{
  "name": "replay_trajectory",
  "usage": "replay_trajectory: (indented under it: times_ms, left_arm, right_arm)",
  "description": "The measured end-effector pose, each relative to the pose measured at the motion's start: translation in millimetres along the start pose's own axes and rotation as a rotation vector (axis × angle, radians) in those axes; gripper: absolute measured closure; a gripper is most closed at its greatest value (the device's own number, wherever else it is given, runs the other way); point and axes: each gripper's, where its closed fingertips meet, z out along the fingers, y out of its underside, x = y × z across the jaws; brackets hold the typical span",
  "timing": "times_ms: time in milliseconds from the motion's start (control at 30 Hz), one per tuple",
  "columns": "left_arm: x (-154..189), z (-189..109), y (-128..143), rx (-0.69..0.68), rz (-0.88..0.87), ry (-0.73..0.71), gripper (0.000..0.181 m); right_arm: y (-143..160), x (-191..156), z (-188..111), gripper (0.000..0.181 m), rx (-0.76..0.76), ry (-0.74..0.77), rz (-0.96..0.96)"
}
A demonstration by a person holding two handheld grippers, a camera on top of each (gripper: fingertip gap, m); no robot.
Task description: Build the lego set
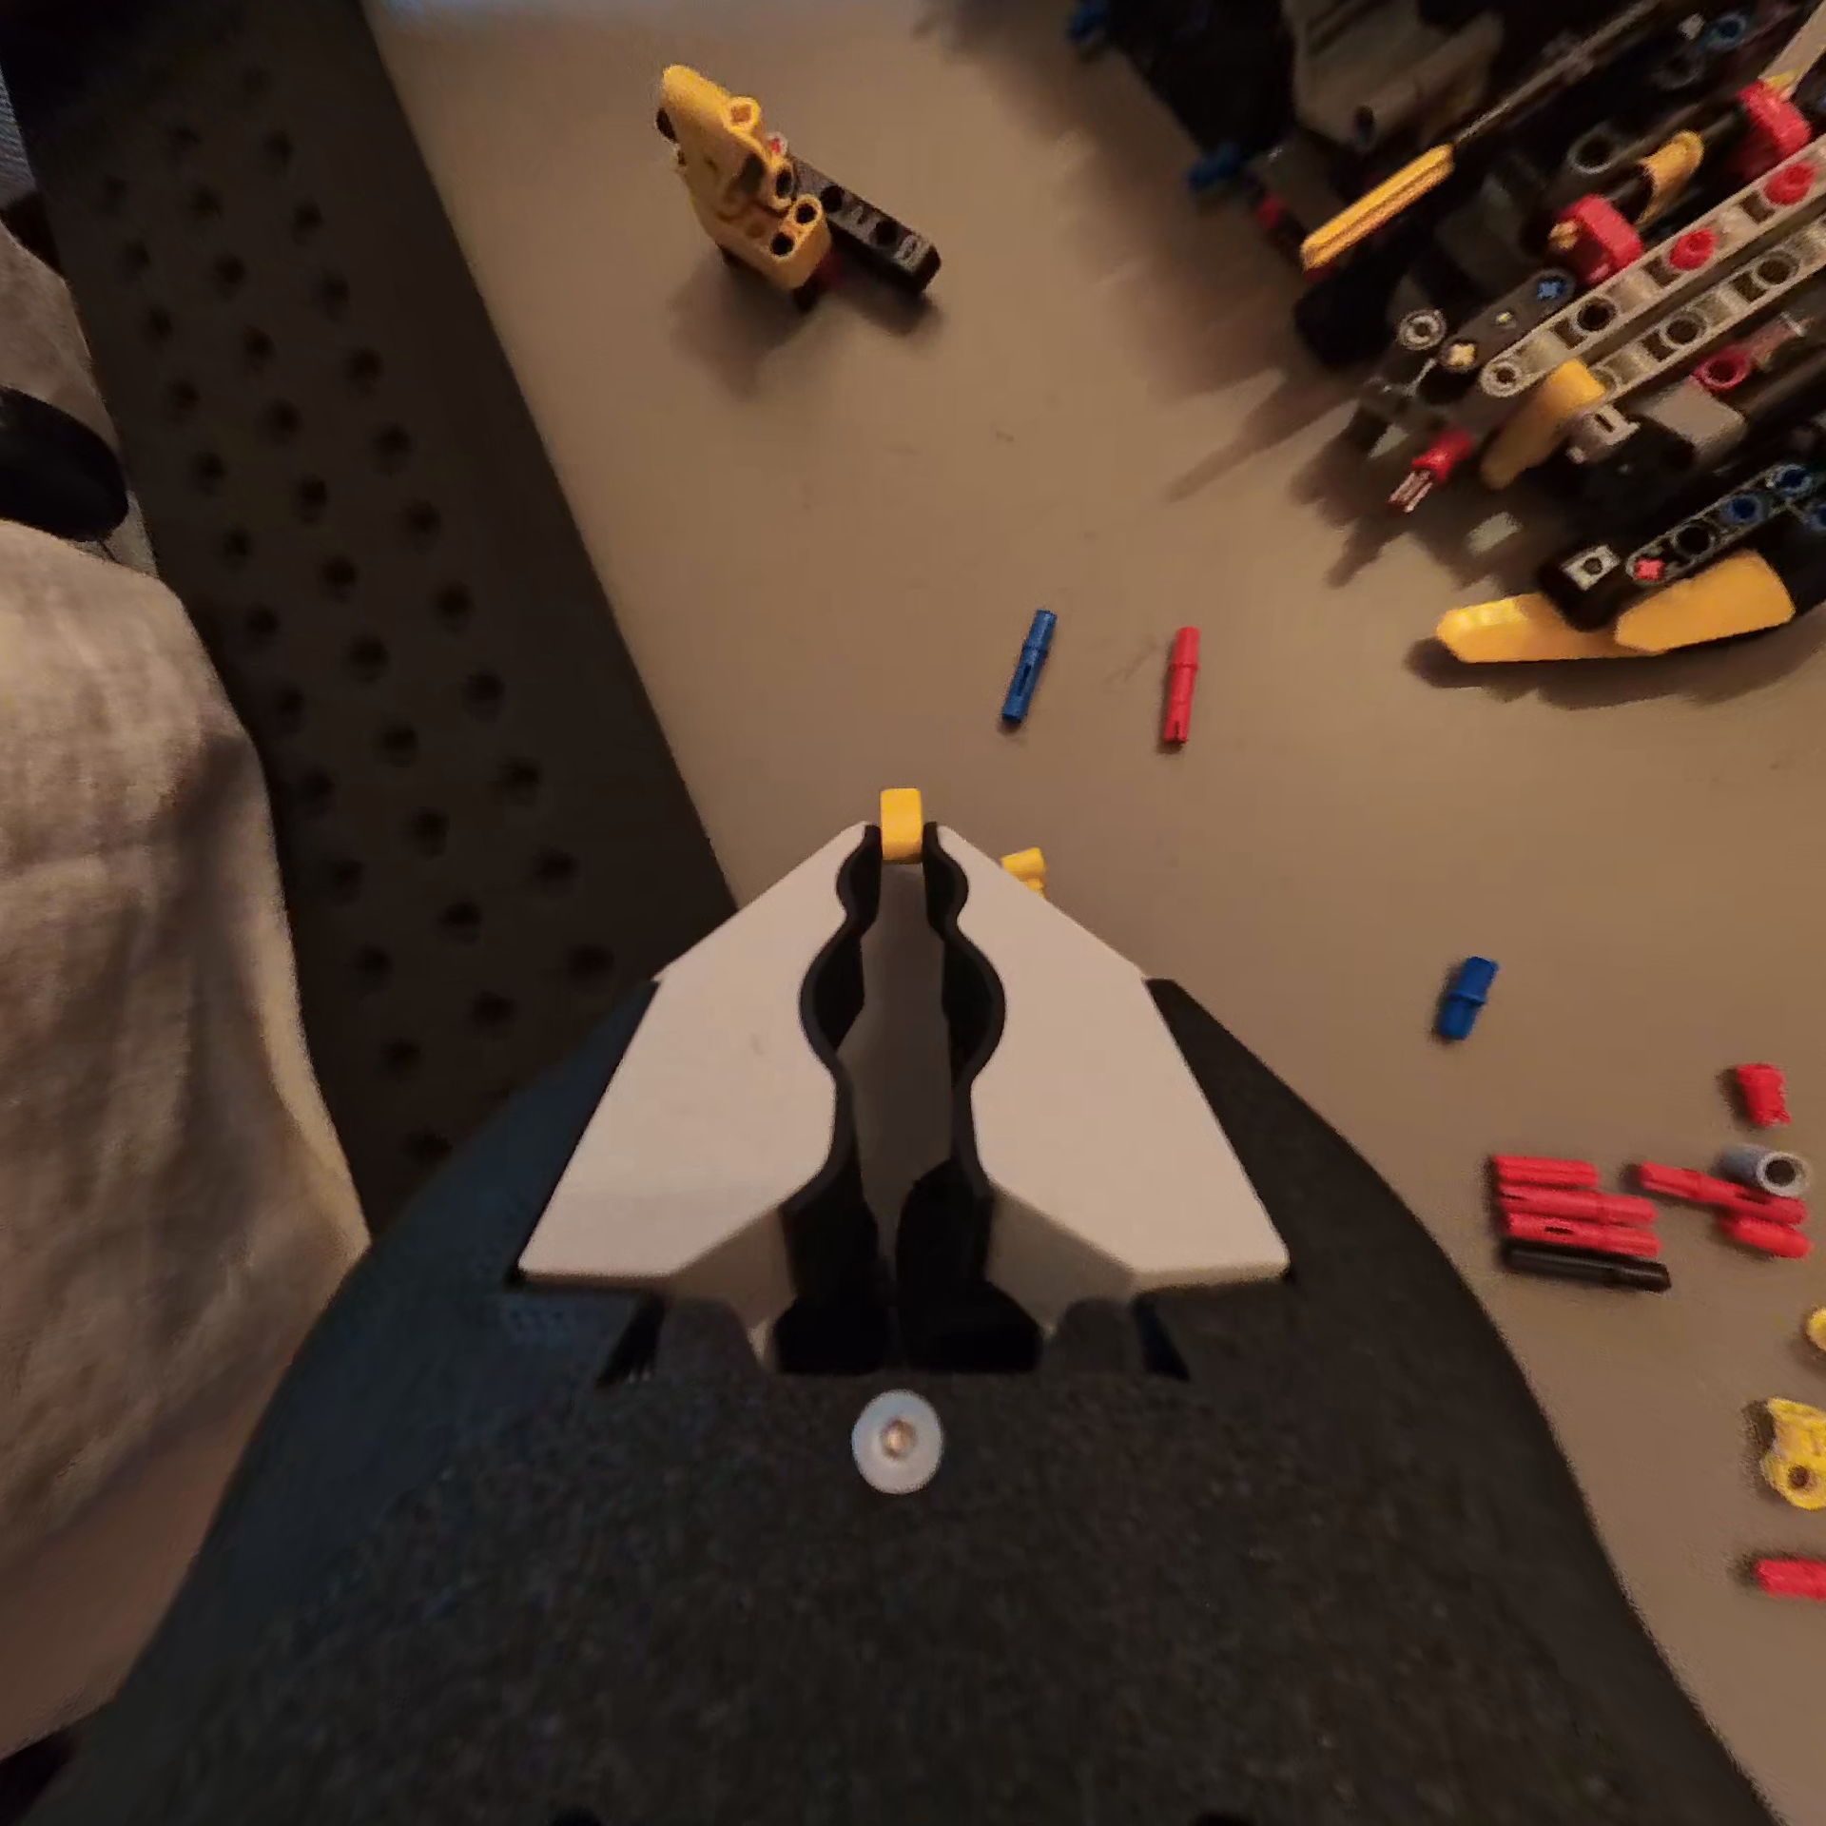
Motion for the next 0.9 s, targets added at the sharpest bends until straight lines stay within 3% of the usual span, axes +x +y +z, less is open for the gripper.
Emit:
replay_trajectory:
  times_ms: [400,600,667,733,833,900]
  left_arm:
    - [4.7,-1.0,-4.9,0.013,0.006,0.008,0.164]
    - [4.4,-3.1,-7.8,0.020,0.015,-0.001,0.164]
    - [4.4,-2.6,-7.2,0.018,0.014,0.000,0.164]
    - [4.6,-2.0,-6.5,0.016,0.014,0.001,0.164]
    - [5.7,-1.2,-6.1,0.014,0.015,0.003,0.164]
    - [6.2,-1.0,-6.0,0.013,0.019,0.003,0.164]
  right_arm:
    - [6.0,9.8,9.1,0.174,-0.033,0.113,-0.038]
    - [-1.5,19.7,-9.6,0.168,0.070,0.129,0.027]
    - [-7.4,42.0,-30.2,0.168,0.137,0.190,0.082]
    - [-6.9,83.1,-56.2,0.166,0.191,0.346,0.160]
    - [11.2,145.0,-91.4,0.158,0.212,0.603,0.278]
    - [24.4,165.2,-94.9,0.155,0.188,0.650,0.305]
